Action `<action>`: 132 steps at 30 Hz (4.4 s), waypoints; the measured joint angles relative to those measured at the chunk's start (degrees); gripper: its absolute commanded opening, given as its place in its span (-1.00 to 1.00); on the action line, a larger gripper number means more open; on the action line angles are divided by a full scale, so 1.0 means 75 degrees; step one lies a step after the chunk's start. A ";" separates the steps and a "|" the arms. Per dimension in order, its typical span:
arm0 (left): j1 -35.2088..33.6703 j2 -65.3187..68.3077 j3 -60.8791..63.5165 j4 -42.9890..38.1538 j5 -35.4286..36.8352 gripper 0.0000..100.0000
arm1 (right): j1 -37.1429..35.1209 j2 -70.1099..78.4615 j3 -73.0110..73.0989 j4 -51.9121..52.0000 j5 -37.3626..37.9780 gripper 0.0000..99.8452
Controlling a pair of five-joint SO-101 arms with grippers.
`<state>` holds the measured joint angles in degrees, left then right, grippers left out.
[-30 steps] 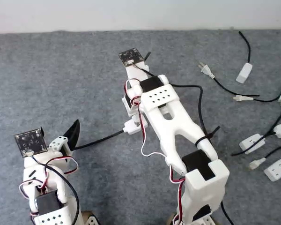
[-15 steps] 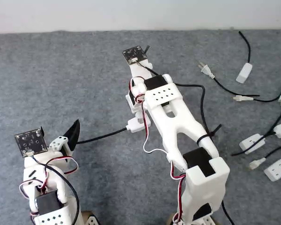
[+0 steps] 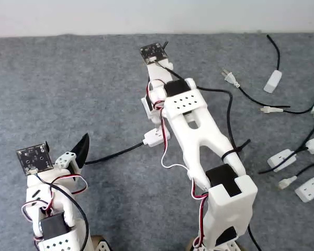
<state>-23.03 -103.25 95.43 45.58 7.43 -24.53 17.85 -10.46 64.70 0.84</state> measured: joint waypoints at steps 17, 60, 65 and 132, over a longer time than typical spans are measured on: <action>0.1418 0.0000 0.0000 -0.0258 -0.0774 -0.21 | -0.0481 -0.0293 -0.0879 0.0211 0.0000 -0.99; 0.5134 0.0000 0.0211 -0.2872 -0.6025 -0.21 | -0.3376 -0.2801 -0.0938 0.0879 0.0000 -0.99; 0.4818 0.0000 0.0211 -0.2907 -0.6025 -0.21 | -0.3376 -0.2848 -0.1055 0.1325 0.0000 -0.99; -0.1465 0.0000 0.0199 -0.1922 -0.2180 -0.21 | -0.1770 0.1020 -0.1758 0.2333 0.0023 -0.98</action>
<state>-34.02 -103.25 96.92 31.16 -8.92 -37.80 25.49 -23.65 82.20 1.01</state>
